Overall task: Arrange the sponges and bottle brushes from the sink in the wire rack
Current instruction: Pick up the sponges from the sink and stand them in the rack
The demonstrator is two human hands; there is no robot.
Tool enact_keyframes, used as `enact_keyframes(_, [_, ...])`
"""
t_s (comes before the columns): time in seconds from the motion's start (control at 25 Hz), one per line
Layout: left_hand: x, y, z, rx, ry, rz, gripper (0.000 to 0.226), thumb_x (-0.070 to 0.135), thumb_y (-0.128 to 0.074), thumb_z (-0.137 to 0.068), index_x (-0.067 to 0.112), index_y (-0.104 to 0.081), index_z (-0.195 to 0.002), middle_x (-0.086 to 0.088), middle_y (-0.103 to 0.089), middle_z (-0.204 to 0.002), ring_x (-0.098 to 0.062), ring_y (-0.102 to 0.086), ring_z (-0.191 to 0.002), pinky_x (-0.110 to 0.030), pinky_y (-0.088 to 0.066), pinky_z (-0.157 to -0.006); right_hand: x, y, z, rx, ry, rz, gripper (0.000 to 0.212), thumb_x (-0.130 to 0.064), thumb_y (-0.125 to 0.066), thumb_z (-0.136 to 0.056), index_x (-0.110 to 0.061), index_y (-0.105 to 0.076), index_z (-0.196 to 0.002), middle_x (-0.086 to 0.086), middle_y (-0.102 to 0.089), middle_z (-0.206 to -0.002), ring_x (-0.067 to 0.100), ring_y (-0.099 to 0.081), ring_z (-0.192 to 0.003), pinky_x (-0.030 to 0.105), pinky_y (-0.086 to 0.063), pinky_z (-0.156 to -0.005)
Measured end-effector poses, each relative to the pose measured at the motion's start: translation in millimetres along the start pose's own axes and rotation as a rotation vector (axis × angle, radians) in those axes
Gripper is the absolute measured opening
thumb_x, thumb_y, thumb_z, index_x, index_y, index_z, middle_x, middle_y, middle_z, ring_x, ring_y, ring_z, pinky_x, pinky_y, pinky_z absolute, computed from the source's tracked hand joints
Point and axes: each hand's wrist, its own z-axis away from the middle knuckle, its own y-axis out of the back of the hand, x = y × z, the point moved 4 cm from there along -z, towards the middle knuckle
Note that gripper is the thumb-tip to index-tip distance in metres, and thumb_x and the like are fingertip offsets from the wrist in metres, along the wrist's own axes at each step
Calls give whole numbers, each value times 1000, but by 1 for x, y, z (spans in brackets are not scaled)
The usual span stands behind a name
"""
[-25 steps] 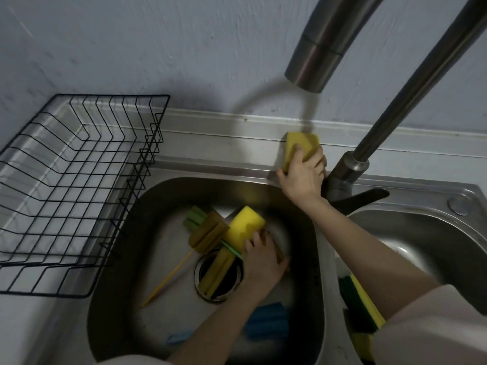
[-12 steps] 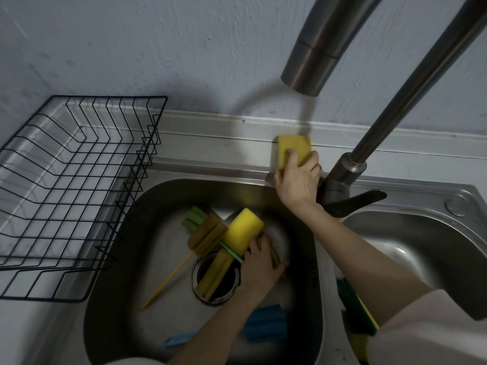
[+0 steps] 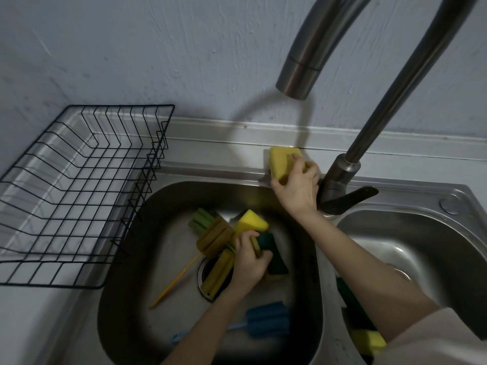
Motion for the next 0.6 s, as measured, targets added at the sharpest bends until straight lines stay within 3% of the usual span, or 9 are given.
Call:
enact_keyframes(0.12, [9,21,6,75,62,95,31,5,-54,-84,19,-41,-109,-6,-33,-116,-15,-37,-101,-12,-31,-75,-1,5,13,-28,-73,-216,64,-26,-62,-81,-11,-31,-136,23,-27,-138,43,-35,-126,44,-30,-110])
enact_keyframes(0.24, [14,41,13,155,120,303,30,7,-51,-86,35,-43,-96,-12,-42,-126,-25,-49,-109,-37,-48,-88,2,10,31,-67,-187,-468,52,-26,-63,-80,-19,-42,-127,17,-35,-132,33,-46,-117,38,-37,-108])
enact_keyframes(0.44, [30,74,42,205,89,514,27,1,-43,-91,24,-41,-105,-7,-45,-118,-14,-53,-86,-26,-48,-66,3,11,72,-162,-310,-996,22,-19,-57,-85,-21,-49,-105,2,-53,-100,17,-52,-96,35,-48,-87])
enact_keyframes(0.6, [40,95,70,181,68,533,29,2,-42,-91,27,-42,-107,-6,-45,-124,-22,-51,-100,-36,-50,-75,-2,12,95,-254,-299,-1188,5,-17,-51,-88,-22,-51,-86,0,-52,-89,12,-52,-88,27,-46,-75])
